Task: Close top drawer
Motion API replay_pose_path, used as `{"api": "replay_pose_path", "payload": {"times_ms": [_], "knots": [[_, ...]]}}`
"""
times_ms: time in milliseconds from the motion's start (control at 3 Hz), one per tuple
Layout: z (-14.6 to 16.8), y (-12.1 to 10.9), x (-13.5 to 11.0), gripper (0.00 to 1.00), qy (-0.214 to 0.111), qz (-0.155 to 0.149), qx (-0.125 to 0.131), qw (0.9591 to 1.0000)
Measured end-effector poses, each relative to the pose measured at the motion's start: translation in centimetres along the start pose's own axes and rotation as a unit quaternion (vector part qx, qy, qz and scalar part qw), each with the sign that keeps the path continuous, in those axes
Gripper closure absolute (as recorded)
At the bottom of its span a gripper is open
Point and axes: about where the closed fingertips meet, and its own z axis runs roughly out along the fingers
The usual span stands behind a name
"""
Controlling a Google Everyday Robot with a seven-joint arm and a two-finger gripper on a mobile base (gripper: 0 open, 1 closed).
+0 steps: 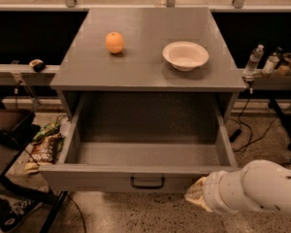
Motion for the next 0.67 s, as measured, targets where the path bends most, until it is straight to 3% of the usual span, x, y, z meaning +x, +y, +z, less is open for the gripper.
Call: {"api": "replay_pose_path", "payload": {"times_ms": [333, 667], "knots": [[0.0, 0.0, 0.0, 1.0, 0.0, 0.0, 0.0, 1.0], [1.8, -3.3, -1.0, 1.0, -0.009, -0.004, 0.011, 0.9999]]}}
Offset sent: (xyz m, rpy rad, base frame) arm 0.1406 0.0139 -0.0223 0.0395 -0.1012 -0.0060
